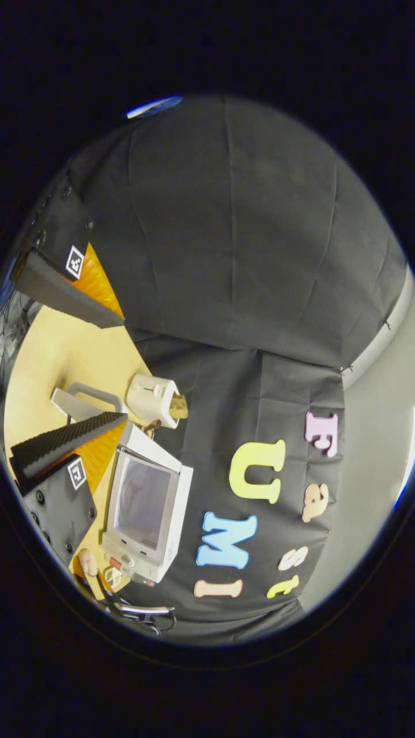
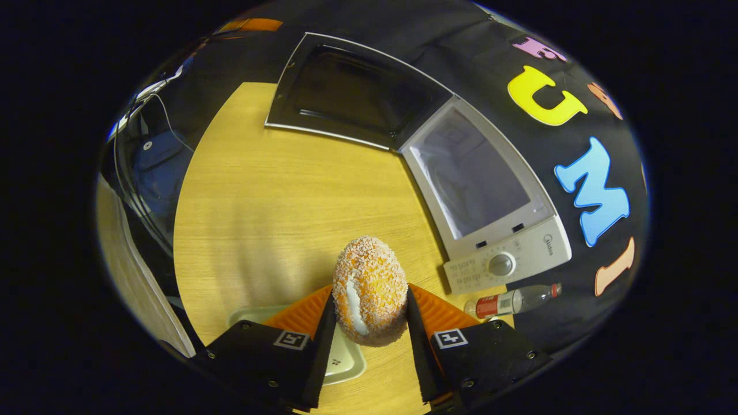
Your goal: Open the microwave oven with the left hand, put the food in, and close the microwave oven.
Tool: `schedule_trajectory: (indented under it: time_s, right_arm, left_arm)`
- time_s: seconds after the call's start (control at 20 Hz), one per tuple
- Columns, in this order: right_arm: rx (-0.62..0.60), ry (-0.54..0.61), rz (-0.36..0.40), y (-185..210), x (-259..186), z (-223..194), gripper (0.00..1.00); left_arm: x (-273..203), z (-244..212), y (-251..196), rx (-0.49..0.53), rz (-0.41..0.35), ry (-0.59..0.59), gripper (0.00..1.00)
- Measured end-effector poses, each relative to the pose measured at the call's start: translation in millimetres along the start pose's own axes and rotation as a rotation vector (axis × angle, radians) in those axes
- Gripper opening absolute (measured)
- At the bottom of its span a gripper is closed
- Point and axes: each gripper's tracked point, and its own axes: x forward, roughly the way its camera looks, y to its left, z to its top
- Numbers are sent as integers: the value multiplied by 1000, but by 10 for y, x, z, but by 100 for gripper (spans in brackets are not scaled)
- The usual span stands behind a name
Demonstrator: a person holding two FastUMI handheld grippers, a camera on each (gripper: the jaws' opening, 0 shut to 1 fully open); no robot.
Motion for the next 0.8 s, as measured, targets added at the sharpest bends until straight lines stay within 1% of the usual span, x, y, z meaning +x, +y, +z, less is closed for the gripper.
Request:
schedule_trajectory:
  time_s: [0.15,0.4,0.6,0.8]
  right_arm:
    - [0,-64,-69,-262,73,353,64]
    - [-21,-107,-169,-667,307,754,64]
    - [-27,-111,-205,-892,572,916,64]
    - [-41,-102,-257,-1123,954,1018,64]
  left_arm:
    - [-40,42,87,-3,17,-6,98]
    - [-161,85,238,18,49,-10,98]
    - [-270,86,355,19,75,2,98]
    - [-355,34,450,7,102,18,98]
